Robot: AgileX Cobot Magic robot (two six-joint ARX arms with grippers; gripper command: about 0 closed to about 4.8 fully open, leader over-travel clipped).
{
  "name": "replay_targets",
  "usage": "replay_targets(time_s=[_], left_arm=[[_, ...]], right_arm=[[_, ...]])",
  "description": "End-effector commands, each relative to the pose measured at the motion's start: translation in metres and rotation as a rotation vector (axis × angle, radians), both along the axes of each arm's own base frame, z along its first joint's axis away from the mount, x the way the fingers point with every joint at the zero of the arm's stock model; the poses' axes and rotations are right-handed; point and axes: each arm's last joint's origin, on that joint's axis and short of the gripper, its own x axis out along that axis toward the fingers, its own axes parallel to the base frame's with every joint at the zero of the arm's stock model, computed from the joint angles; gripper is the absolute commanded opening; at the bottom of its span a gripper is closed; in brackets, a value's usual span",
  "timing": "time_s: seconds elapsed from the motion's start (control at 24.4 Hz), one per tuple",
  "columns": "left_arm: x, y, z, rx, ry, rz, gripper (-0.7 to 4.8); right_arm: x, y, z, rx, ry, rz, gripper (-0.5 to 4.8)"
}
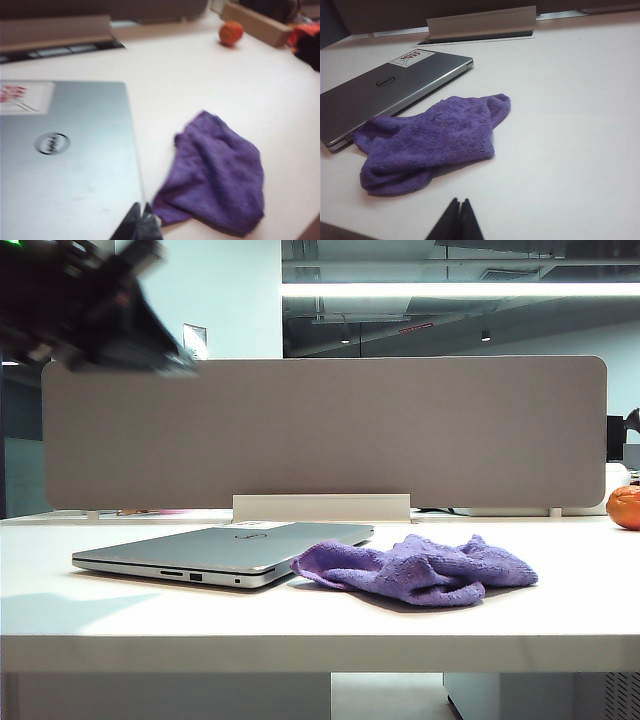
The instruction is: Pick up the purple rag and put it over the laptop.
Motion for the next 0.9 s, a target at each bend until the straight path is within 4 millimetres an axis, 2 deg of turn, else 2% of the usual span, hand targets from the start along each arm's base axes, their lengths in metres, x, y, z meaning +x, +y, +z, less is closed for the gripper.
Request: replay_targets(time_s=[0.04, 0.16, 0.37, 0.49, 0.66, 0.9], left_arm=[[0.01, -0.019, -0.001, 0.011, 0.016, -0.044, -0.06], [0.028, -0.047, -0.005, 0.042, 0.056, -0.08, -0.06], [0.042, -0.076, -0.007, 0.057, 0.074, -0.129, -0.06], [0.053, -0.1, -0.008, 0.076, 0.078, -0.136, -0.06], [0.061, -0.114, -0.012, 0.085, 0.088, -0.153, -0.06], [0.07, -0.13, -0.029, 0.126, 0.119, -0.136, -0.05]], right_arm=[[0.0, 0.0, 0.001, 0.0, -0.016, 0.003, 0.22], [0.0, 0.0, 0.001, 0.0, -0.016, 0.003, 0.22], [0.0, 0.0, 0.001, 0.0, -0.016, 0.003, 0.22], [0.0, 0.0, 0.001, -0.001, -0.016, -0.001, 0.22], [0.0, 0.0, 0.001, -0.001, -0.016, -0.003, 0.22], [0.0, 0.0, 0.001, -0.001, -0.016, -0.001, 0.22]])
